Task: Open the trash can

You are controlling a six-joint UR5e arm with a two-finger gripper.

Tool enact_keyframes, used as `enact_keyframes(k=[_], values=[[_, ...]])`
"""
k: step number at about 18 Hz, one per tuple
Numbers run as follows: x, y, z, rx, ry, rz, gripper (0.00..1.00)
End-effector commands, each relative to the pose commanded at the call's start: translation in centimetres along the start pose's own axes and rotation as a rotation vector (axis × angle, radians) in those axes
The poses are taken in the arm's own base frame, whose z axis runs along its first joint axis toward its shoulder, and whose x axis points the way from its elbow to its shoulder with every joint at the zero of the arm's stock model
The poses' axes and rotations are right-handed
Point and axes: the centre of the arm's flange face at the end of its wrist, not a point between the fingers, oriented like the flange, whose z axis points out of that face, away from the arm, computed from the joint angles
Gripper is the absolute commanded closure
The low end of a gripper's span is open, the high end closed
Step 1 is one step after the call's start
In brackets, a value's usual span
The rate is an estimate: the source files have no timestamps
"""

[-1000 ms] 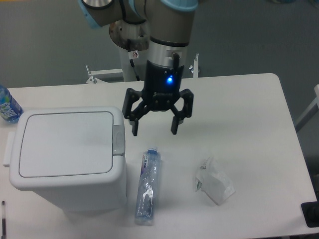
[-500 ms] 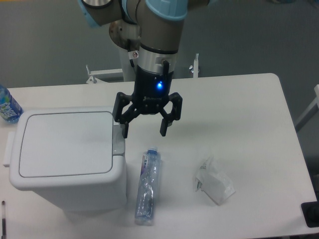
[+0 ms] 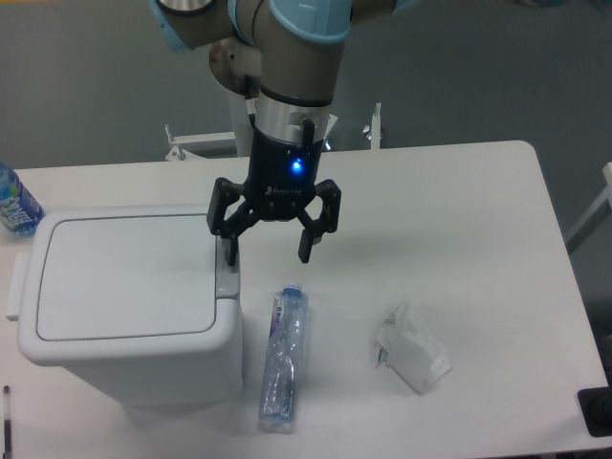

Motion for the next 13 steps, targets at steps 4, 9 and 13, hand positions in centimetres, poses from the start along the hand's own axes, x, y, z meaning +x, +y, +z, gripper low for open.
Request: enact_keyframes(k=[4,9,13], values=[[-0.13,0.1,0.3,-0.006,-0.001,-0.001,0.0],[-0.23,0.35,0.6,-0.013,-0.001,-0.004,0.0],[-0.25,0.41,0.66,-0.014,-0.001,-0.007,0.0]])
